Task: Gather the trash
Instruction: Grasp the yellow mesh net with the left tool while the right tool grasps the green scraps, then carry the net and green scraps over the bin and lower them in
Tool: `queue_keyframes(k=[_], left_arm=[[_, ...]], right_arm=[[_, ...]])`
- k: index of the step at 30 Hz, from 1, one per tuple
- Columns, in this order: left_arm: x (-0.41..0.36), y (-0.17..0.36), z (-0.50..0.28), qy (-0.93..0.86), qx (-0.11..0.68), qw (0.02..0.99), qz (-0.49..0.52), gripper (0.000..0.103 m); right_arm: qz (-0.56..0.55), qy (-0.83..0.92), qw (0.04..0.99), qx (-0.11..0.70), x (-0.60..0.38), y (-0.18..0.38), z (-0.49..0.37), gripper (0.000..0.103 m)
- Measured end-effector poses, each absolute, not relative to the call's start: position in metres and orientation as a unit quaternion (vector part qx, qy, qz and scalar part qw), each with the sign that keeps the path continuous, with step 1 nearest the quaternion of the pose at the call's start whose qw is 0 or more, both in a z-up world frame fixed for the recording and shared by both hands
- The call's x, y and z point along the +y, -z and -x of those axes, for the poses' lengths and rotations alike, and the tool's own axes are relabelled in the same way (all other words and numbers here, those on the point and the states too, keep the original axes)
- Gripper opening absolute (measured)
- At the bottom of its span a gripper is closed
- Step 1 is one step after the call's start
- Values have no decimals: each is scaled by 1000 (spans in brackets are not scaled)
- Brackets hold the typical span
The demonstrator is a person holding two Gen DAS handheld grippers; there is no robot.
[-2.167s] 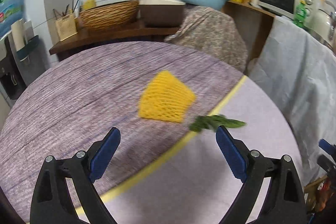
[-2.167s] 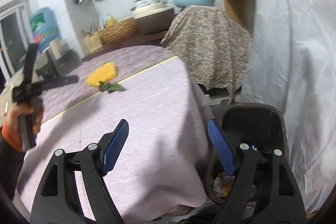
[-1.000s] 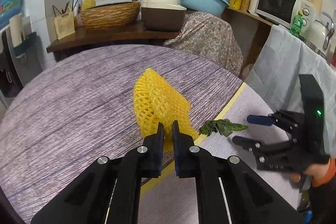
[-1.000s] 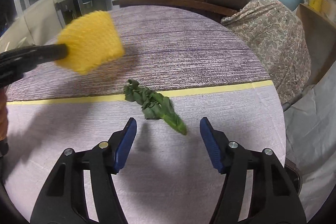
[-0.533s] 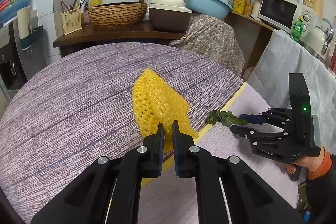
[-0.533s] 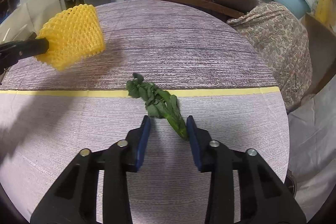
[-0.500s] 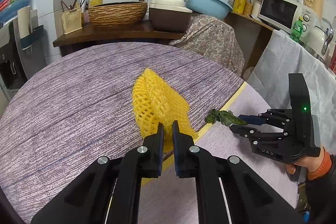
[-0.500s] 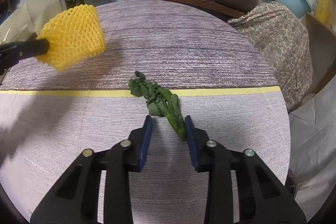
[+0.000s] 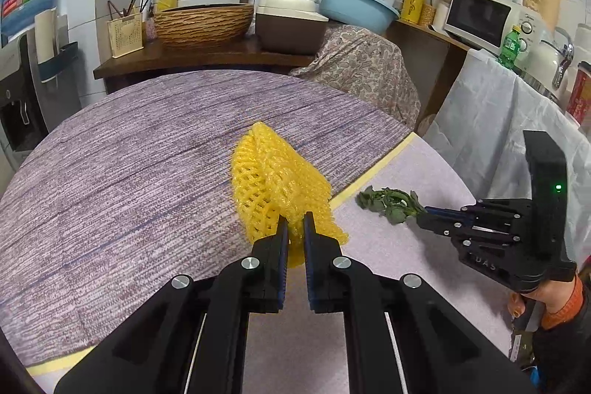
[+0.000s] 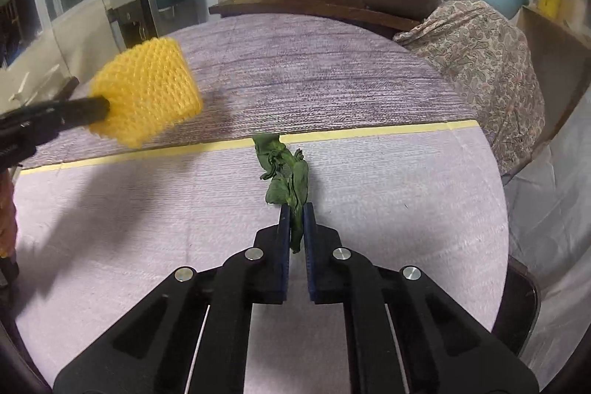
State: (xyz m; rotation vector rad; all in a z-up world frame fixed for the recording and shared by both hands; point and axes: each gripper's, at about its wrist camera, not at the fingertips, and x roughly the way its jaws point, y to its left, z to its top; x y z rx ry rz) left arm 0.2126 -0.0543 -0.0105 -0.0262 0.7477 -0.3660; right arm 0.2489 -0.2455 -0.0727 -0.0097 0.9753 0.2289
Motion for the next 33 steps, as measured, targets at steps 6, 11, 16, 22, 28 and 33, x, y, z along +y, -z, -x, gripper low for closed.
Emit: queue_keyframes(k=[6,11,16,22,28,33], left_arm=[[-69,4,-190,193,353,915,14,9],[-85,0,-169,211,343,915,13,9],[-108,-1,-154,236,343,909,7,9],[-150,-1,-144,272,345,898,-6,9],[-205,-2,-138,315,346,883,-21,9],[-254,1,-136,343,350,871,-34,9]], right_arm=[[-10,-106,897,429,-254,46,-206,7],[-22,-97,910,402,-265,29,-169,7],[-46,-76,921,378,-287,15,-133,7],[-64,-29,929,363,-324,7,-99,7],[-82,48,924,370,-377,21,-71,7],[-119,115,904,394,-427,56,-54,7]])
